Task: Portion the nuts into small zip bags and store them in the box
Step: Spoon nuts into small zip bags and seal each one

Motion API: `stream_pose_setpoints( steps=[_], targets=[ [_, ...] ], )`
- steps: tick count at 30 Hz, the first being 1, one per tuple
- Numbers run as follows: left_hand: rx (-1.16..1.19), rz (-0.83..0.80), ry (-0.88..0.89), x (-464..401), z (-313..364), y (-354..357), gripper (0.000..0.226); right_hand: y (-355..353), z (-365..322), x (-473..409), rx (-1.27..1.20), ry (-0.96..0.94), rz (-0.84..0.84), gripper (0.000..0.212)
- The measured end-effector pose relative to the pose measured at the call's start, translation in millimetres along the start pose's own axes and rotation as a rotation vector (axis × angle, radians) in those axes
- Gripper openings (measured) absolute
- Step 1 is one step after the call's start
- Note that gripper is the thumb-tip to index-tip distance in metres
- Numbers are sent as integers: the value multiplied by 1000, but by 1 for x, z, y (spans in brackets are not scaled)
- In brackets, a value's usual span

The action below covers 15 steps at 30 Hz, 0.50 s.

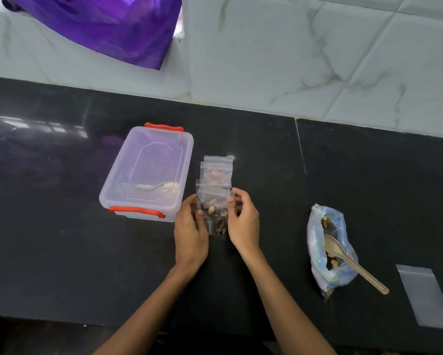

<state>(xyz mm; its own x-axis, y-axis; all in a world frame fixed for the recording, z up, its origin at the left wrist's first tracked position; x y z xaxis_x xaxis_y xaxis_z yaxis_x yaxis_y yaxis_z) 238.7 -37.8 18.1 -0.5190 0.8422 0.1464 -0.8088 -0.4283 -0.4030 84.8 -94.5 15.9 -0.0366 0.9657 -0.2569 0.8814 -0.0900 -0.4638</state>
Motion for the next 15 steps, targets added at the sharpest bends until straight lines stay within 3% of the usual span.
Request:
stream_pose_setpoints(
  steps=[4,15],
  targets=[
    [-52,5,61,3,-5,6,36,-9,5,13,-1,-13,91,28],
    [-92,38,44,18,-5,7,44,-27,4,27,-28,22,94,21]
  ],
)
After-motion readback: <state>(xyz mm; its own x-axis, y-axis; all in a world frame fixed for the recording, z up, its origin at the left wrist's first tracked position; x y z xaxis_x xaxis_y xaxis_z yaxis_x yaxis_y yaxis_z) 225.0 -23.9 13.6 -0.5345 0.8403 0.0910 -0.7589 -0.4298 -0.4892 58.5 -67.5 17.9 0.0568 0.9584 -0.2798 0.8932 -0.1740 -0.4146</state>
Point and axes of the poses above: each hand's wrist, its own x-axis away from the middle knuckle, its own y-axis out of the palm, z = x × y, the point moved 10 cm from there along -x, towards the middle knuckle, and after that the axes turned 12 degrees about -y, right-handed, at the moved point
